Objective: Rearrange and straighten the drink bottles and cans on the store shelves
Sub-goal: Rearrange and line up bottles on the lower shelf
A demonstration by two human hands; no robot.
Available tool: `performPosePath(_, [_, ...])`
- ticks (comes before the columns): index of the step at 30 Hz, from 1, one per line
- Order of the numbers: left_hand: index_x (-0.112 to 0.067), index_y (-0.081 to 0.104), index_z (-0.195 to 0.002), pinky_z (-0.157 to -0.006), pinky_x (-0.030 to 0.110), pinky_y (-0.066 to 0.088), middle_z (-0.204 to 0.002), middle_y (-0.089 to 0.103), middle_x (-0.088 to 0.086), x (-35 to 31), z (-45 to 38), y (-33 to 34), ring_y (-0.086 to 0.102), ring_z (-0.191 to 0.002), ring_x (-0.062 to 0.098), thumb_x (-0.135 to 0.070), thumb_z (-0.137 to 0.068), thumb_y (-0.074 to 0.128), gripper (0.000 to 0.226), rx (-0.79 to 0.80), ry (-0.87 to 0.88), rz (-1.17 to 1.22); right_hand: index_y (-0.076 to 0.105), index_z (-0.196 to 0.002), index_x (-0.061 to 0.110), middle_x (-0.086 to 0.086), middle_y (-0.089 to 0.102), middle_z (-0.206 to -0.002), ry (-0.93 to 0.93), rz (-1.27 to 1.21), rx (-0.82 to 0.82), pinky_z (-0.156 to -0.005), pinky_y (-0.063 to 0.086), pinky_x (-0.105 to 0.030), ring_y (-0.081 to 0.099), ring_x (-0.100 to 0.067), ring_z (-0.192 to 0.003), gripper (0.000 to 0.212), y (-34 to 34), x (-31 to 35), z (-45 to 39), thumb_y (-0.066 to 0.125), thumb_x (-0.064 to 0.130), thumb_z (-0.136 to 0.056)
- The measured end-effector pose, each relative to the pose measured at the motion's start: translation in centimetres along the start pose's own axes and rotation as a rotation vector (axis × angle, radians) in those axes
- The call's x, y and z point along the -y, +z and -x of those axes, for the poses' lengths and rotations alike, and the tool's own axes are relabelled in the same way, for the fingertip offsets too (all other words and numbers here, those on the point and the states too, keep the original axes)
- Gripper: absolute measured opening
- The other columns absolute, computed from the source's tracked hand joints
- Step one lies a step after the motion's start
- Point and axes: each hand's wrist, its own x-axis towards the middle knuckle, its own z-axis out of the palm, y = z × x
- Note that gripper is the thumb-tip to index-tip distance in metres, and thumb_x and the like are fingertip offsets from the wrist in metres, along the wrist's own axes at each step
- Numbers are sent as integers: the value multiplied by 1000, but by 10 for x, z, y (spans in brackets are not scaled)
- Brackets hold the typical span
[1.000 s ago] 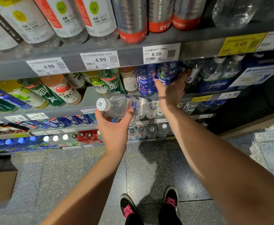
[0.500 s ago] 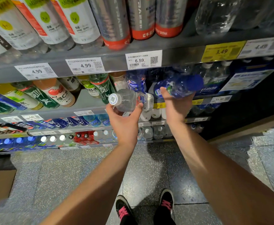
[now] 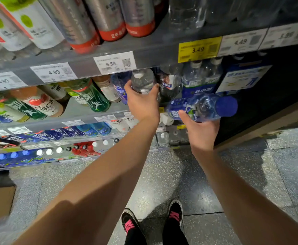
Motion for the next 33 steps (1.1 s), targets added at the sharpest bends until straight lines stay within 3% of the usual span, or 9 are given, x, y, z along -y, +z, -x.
performPosePath(4, [-13,52,-120,-88,29,43,-120,68,5,-1,-10,17,63,-111,26,-38,-70,88,67,-10,49,-161,61,-112,19,16,68,-101,-26,9,102,-93,45,-8,62,11,-96,55,-3,9,-9,91,29,-66])
performPosePath(7, [-11,48,-109,-89,35,47,-117,66,8,-1,-15,23,64,-109,29,-44,-64,91,70,4,75,-219,58,-125,14,7,69,-111,-18,27,148,-97,47,-15,64,-3,-105,76,-1,13,-14,90,43,-61])
performPosePath(14, [-10,49,-113,-83,23,46,-105,63,5,10,-5,-6,58,-90,12,-25,-75,88,56,128,155,-47,53,-128,17,9,70,-117,-4,-37,219,-103,49,-32,64,-8,-113,85,9,22,-4,90,46,-57])
performPosePath(18, [-17,63,-96,-74,16,46,-85,64,-7,11,18,-52,59,-74,-2,-24,-94,68,9,405,124,137,52,-125,14,4,71,-114,0,-79,309,-94,53,-29,68,-7,-105,75,27,29,10,93,15,-63])
performPosePath(22, [-15,65,-114,-81,19,50,-103,71,-4,13,15,-108,65,-91,5,-31,-79,81,42,671,67,137,54,-111,30,8,72,-103,-38,-22,422,-82,57,-31,69,-7,-92,56,57,43,33,88,17,-67])
performPosePath(25, [-13,64,-117,-89,26,54,-107,74,-1,18,1,-139,70,-98,12,-16,-65,92,59,633,72,87,59,-121,29,5,70,-114,-148,84,527,-90,56,-35,67,-15,-104,63,86,50,57,88,13,-68])
performPosePath(28, [-12,67,-116,-93,32,56,-107,76,-1,30,-23,-171,72,-102,15,-36,-53,91,71,531,45,91,55,-138,19,-6,59,-128,-332,298,641,-105,45,-42,55,-26,-119,83,119,53,84,84,16,-61])
performPosePath(31, [-13,70,-114,-95,41,56,-105,77,1,54,-52,-215,73,-101,18,-37,-55,90,67,431,-13,84,50,-141,28,-2,58,-130,-280,343,829,-107,45,-41,55,-20,-123,92,153,64,116,83,30,-56])
performPosePath(33, [-7,69,-116,-89,33,58,-105,77,4,72,-70,-247,73,-97,16,-23,-63,91,59,353,-73,125,53,-135,30,8,62,-119,-211,292,935,-99,51,-27,61,-1,-112,79,175,70,138,83,20,-63])
